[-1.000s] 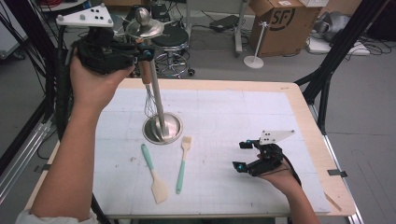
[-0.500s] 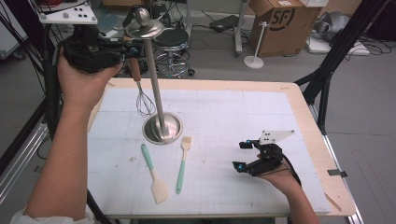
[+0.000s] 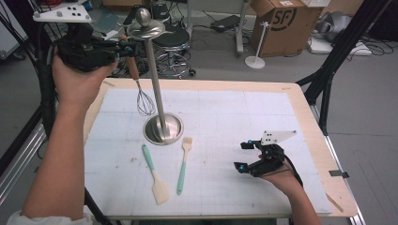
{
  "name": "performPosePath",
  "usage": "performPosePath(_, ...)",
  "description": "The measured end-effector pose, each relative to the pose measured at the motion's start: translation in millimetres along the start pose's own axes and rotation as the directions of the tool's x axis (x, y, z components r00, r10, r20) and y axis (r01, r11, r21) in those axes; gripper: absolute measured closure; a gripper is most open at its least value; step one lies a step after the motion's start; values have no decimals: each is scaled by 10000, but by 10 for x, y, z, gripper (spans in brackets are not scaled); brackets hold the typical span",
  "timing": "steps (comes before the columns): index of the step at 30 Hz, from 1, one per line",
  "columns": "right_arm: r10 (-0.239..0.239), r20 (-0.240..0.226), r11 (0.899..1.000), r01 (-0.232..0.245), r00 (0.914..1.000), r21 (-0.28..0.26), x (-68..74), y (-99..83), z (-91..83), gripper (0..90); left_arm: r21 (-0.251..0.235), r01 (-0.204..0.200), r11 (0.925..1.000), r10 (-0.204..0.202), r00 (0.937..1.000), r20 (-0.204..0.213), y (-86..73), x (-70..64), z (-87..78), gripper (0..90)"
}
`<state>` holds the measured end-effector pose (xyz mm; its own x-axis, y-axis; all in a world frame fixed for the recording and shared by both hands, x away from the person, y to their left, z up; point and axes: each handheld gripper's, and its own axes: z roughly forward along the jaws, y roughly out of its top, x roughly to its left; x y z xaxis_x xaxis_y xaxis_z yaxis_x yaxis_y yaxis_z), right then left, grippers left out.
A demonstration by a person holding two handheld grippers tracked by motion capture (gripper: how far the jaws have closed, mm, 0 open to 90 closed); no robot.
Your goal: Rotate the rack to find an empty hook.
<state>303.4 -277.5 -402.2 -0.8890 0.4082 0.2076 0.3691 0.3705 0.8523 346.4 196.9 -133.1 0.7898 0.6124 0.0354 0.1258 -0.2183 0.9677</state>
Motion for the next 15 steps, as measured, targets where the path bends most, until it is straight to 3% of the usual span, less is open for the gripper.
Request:
performPosePath(4, -20, 4, 10000, 20, 10000, 12, 0, -1, 5, 116, -27, -22, 10000, 23, 9998, 212, -2, -23, 15, 891)
performPosePath(7, 25, -9, 10000, -25, 10000, 20, 3, 0, 1, 116, -28, -24, 10000, 25, 9982, 605, -3, -38, 29, 885)
performPosePath(10, 0, -1, 10000, 0, 10000, -3, 2, 0, -1, 116, -73, 35, 10000, -26, 9922, 1246, -6, -40, 45, 879)
performPosePath(15, -15, -10, 10000, 15, 10000, -8, 2, 0, -2, 116, 53, 131, 9999, -139, 9821, 1880, -24, -20, 69, 873)
